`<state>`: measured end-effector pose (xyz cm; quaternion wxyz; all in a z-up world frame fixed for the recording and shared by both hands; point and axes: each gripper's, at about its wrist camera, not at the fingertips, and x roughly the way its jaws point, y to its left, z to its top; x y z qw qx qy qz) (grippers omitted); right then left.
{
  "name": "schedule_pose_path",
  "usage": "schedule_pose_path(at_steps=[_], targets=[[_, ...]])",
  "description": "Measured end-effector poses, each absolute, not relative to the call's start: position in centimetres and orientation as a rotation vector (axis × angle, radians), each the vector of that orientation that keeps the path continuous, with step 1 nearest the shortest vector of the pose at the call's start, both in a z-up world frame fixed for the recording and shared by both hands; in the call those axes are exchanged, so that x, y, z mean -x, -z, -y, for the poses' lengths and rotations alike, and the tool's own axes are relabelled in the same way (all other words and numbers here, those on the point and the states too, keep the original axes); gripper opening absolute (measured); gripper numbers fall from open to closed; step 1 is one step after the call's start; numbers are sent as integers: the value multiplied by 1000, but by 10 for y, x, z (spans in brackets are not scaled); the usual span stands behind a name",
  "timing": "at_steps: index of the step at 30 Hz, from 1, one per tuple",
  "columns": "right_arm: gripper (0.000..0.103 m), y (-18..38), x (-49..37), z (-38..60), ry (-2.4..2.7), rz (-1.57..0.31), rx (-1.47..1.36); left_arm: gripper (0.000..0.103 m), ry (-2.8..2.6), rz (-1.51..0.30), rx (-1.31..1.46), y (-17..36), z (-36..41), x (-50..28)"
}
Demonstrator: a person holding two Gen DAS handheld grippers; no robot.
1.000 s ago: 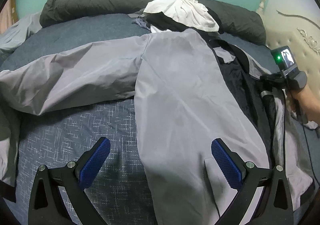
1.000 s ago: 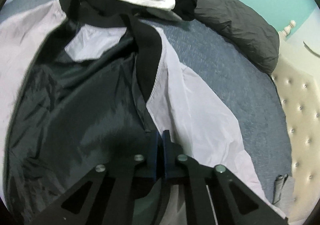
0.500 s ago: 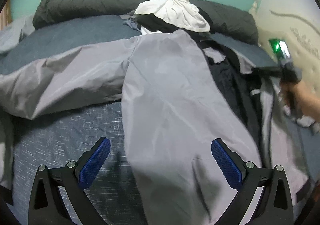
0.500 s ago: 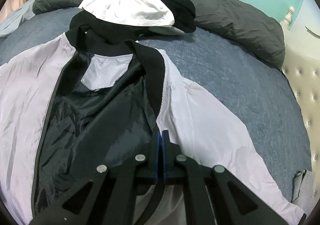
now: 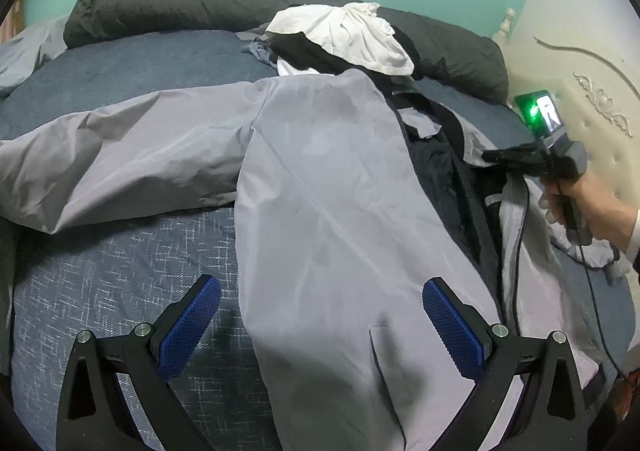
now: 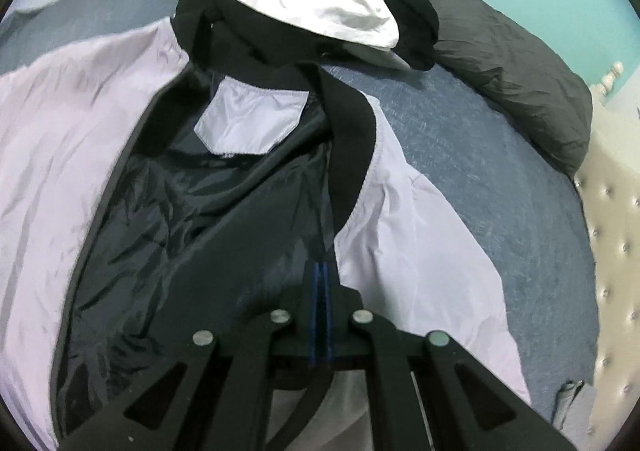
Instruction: Fold clothes
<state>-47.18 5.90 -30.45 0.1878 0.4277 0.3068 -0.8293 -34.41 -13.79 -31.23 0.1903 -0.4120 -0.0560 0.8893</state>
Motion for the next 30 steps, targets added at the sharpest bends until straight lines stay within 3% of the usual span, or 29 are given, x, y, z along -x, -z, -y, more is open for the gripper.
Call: schedule_pose_path(at_steps=[4,9,13,18,21,30], targets=[[11,317,472,-55,2316,-1005,-1239,103,-2501,160,1157,312,138,345],[30,332,470,-54,2289,-1181,-1251,103,-2501,146,1159,312,137,345],[29,347,464,-54,2247,-1358,-1222,103,-2504,143,1160,312,137,346],[13,356,459,-59,2223,-1480,-1161,103,-2503,140,1163,313,137,347],[4,346,460,-65,2291,-1403,-1126,103,-2503,140,1162,313,137,347],[3,289,465,-88,2447,-836,-1082,103,-2503,154,1161,313,138,346]])
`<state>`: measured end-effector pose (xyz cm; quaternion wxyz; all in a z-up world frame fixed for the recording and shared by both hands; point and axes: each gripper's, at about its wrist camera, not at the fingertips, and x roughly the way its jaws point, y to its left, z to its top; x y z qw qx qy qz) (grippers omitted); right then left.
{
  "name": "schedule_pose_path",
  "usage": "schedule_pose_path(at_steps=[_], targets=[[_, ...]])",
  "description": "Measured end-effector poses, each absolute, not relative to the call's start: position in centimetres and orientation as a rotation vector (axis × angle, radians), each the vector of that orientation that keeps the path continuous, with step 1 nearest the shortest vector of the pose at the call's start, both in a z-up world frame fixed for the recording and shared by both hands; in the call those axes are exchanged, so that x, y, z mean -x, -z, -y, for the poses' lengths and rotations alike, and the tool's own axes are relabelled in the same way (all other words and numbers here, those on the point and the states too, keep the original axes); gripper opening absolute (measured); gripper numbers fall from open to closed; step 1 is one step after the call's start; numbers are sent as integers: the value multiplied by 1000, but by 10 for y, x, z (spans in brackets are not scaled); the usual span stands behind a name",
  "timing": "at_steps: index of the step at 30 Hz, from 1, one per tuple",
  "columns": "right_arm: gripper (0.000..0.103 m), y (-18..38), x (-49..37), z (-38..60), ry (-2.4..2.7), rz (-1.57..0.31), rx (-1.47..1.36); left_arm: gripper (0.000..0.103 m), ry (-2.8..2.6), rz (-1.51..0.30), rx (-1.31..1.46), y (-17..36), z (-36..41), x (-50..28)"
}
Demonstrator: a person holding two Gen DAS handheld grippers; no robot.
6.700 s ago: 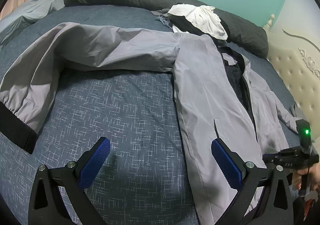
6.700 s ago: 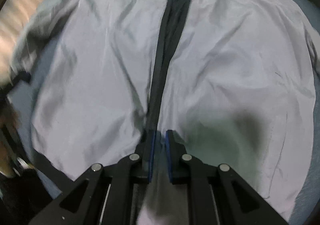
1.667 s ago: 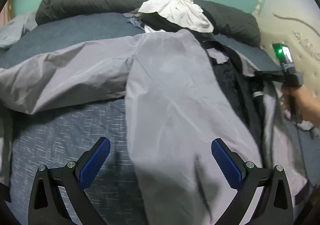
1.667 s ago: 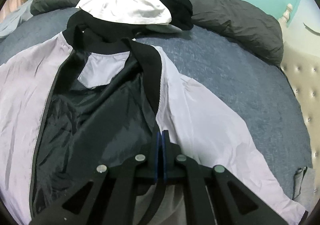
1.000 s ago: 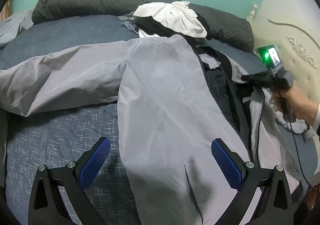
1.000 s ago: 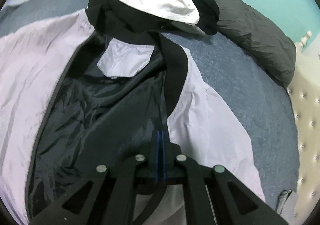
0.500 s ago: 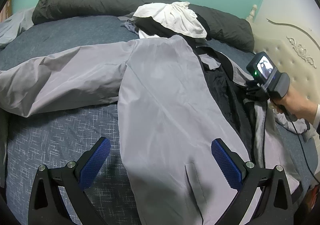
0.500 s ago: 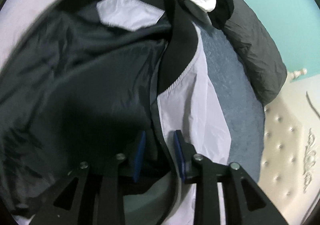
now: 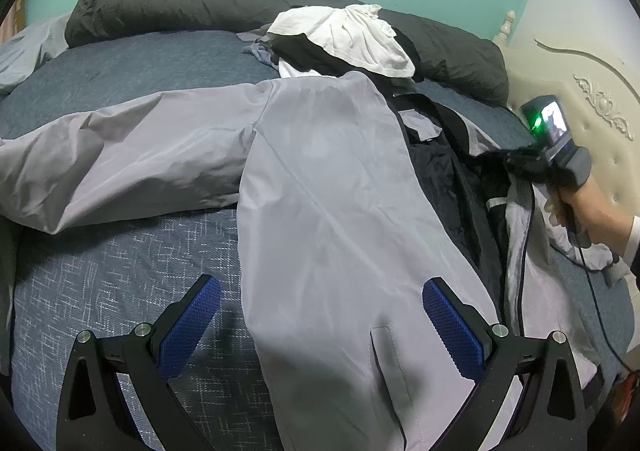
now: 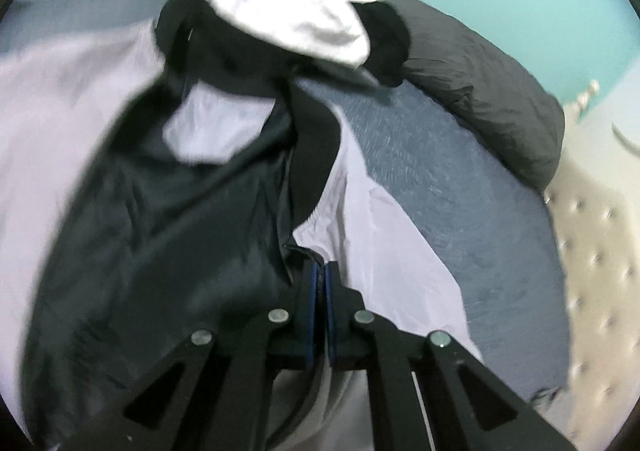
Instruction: Fold clothes
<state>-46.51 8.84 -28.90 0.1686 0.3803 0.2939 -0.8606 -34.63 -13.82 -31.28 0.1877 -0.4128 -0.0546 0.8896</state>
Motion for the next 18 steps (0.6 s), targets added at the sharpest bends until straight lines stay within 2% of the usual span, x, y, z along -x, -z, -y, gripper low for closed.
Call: schedule_pose_path(at_steps=[13,18], targets=[[3,221,473,-60,2270,52,-951,103,-2497,175,1159,312,141,346],[3,242,486,-26,2249,39,-1059,103,-2496,181,1162,312,142,345]])
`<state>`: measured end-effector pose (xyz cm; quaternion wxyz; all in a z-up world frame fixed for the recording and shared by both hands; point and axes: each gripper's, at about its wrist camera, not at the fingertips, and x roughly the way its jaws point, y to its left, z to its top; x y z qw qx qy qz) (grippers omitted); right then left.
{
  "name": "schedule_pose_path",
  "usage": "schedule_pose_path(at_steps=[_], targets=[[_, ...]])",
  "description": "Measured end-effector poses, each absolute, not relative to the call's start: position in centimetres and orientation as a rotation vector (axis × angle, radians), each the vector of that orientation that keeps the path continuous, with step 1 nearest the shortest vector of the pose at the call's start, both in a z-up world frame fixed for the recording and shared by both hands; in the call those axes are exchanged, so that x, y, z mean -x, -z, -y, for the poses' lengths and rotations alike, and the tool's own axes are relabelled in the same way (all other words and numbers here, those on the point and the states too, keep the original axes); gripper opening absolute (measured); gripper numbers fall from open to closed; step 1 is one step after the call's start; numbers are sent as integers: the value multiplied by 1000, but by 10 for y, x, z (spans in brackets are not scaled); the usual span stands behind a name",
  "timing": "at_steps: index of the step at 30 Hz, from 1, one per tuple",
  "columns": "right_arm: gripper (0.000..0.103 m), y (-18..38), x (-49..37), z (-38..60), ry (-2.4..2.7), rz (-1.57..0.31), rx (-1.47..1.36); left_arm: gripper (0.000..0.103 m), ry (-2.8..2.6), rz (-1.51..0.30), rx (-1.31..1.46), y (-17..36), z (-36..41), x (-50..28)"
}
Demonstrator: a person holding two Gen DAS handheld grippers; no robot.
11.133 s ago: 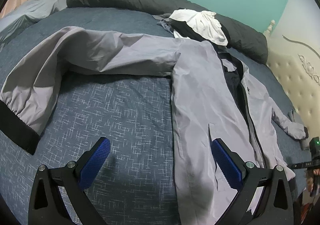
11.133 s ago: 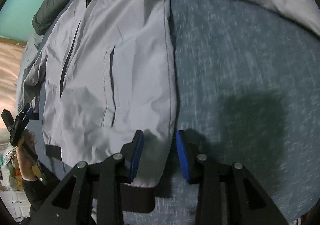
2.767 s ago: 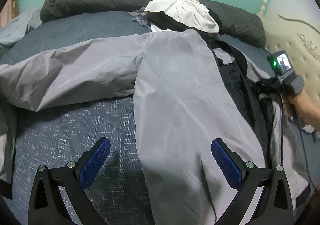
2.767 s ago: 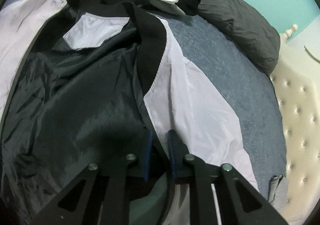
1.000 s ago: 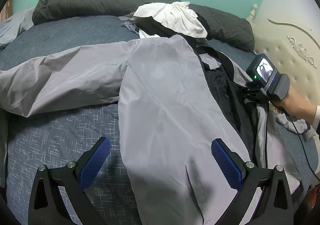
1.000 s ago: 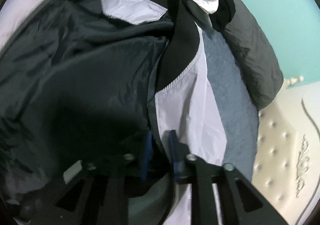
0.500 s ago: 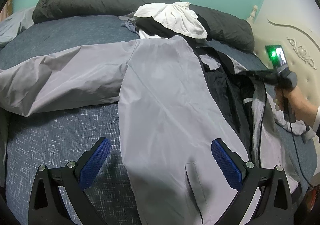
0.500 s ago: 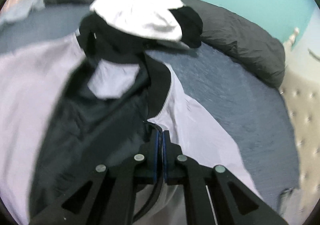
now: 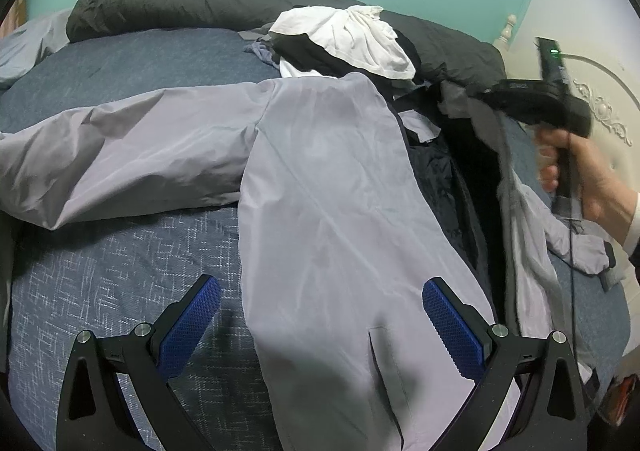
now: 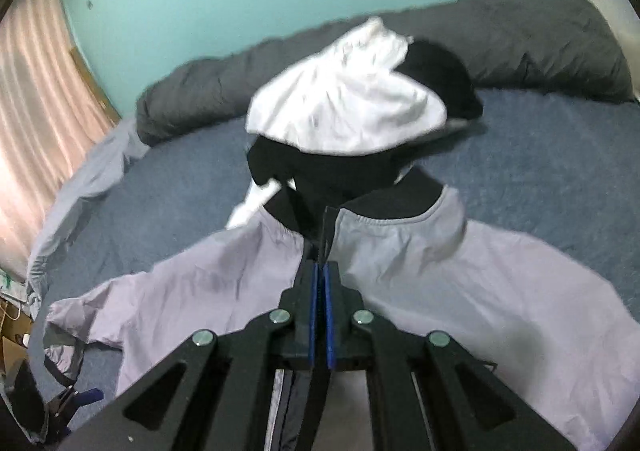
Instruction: Fold clothes
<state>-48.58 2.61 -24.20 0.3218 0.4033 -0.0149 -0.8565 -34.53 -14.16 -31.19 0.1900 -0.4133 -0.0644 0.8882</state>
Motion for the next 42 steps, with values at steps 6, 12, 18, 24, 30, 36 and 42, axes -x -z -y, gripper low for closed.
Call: schedule_pose_path(at_steps=[6,12,18,24,30,36,42], targets=[[3,286,504,2,2251,-30,-1186,103,-2492,178,1159,313,142,345],[6,277,512,-6,2218,29,-1153,103,-2488,179,1171,317,144,349],[7,249,483,-57,2275,78,-1043,103,-2487,178,1167,315,143,348],[7,286,451,-68,2215,-83,-1201,103,-2492,172,1156,313,140,345],[7,334,445,-34,2130,-87,-1303,103,-2488,153,1161,313,136,345],[10,330,425,-3,2060,-159,-1213,103,-2477,149,1175,318,136,346],[10,283,434,-59,2309,-100,-1051,103,-2487,172,1160,314,140,346]])
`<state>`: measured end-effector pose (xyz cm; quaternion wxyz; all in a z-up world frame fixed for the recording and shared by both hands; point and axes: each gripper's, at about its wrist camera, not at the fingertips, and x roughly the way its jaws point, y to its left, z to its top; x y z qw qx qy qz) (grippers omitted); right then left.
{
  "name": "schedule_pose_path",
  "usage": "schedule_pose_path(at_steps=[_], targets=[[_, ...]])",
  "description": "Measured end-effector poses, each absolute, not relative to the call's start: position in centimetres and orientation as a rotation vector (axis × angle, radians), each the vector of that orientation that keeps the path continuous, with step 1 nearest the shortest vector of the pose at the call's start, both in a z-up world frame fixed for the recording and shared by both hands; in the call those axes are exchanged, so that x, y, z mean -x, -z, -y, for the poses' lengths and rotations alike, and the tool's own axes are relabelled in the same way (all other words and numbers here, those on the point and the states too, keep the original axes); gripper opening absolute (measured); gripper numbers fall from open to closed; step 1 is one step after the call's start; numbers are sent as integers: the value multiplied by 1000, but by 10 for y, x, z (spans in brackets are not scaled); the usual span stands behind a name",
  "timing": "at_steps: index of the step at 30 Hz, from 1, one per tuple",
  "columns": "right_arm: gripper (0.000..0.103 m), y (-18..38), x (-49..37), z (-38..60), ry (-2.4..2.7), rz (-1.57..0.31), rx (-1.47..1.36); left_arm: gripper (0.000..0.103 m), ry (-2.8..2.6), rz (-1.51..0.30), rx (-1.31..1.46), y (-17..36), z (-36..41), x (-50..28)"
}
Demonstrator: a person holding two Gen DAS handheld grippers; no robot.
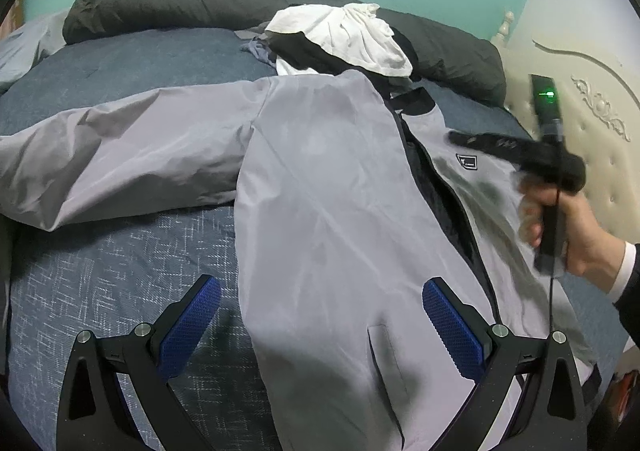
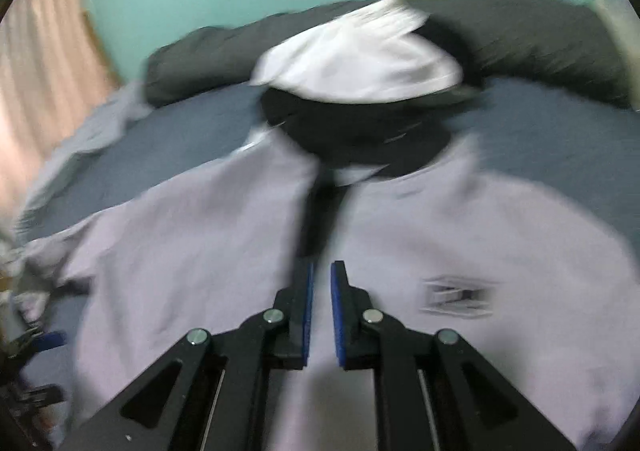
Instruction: Fold clothes
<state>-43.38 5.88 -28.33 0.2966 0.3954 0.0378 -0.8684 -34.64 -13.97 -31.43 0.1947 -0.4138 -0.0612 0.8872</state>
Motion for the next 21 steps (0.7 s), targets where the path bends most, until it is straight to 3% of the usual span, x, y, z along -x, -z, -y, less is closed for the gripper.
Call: schedule_pose_path(at_steps=[9,21], targets=[[10,342,431,-49,2236,-233,-1327,103,-2486,156,1161,314,135,346],[13,299,416,-100,2231,-44,-1168,103,-2484,152,1164,315,133,346]])
